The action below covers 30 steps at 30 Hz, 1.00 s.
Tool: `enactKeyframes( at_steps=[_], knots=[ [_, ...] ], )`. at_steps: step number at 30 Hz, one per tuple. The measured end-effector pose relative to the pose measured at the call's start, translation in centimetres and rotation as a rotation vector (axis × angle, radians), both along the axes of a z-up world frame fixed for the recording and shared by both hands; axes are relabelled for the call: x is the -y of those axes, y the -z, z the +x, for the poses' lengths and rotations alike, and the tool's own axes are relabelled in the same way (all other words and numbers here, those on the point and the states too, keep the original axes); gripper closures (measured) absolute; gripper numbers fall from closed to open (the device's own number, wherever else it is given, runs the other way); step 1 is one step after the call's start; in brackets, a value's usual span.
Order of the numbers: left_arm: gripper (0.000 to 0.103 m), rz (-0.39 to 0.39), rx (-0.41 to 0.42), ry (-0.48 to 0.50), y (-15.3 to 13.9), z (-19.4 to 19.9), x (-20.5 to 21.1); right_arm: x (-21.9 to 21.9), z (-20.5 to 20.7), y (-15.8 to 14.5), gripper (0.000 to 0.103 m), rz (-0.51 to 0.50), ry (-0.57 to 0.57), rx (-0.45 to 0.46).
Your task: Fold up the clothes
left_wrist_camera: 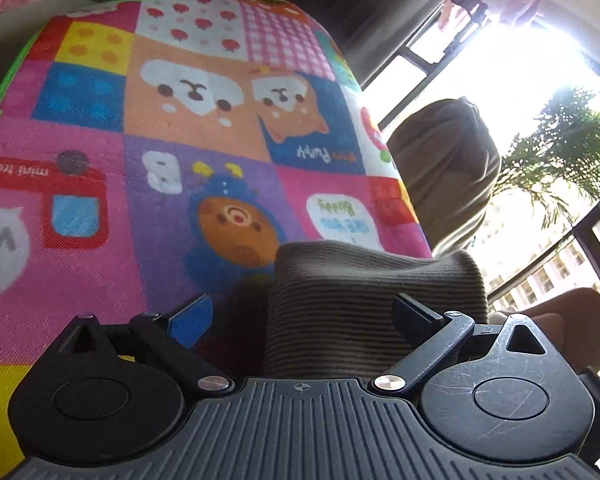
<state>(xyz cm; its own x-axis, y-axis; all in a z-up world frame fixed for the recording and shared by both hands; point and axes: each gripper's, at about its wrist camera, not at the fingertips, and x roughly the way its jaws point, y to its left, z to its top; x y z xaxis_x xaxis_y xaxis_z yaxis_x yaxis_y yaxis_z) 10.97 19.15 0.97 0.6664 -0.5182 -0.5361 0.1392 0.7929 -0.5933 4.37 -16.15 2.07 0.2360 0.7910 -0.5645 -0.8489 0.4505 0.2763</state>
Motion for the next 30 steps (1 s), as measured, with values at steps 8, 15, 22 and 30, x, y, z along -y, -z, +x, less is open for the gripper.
enactKeyframes(
  at_steps=[8,15,22,30],
  knots=[
    [0.004,0.062,0.094,0.120,-2.0,0.9,3.4,5.9,4.2,-5.6,0.000,0.024,0.299,0.159],
    [0.004,0.391,0.122,0.282,-1.7,1.7,9.8,3.8,10.9,-5.8,0.000,-0.039,0.544,0.278],
    [0.003,0.613,0.156,0.389,-1.2,0.8,13.6,2.4,10.2,1.7,0.000,-0.290,0.573,0.383],
    [0.003,0.629,0.295,0.418,-3.7,-4.6,15.6,3.5,10.5,1.6,0.000,-0.229,0.597,0.267]
  ],
)
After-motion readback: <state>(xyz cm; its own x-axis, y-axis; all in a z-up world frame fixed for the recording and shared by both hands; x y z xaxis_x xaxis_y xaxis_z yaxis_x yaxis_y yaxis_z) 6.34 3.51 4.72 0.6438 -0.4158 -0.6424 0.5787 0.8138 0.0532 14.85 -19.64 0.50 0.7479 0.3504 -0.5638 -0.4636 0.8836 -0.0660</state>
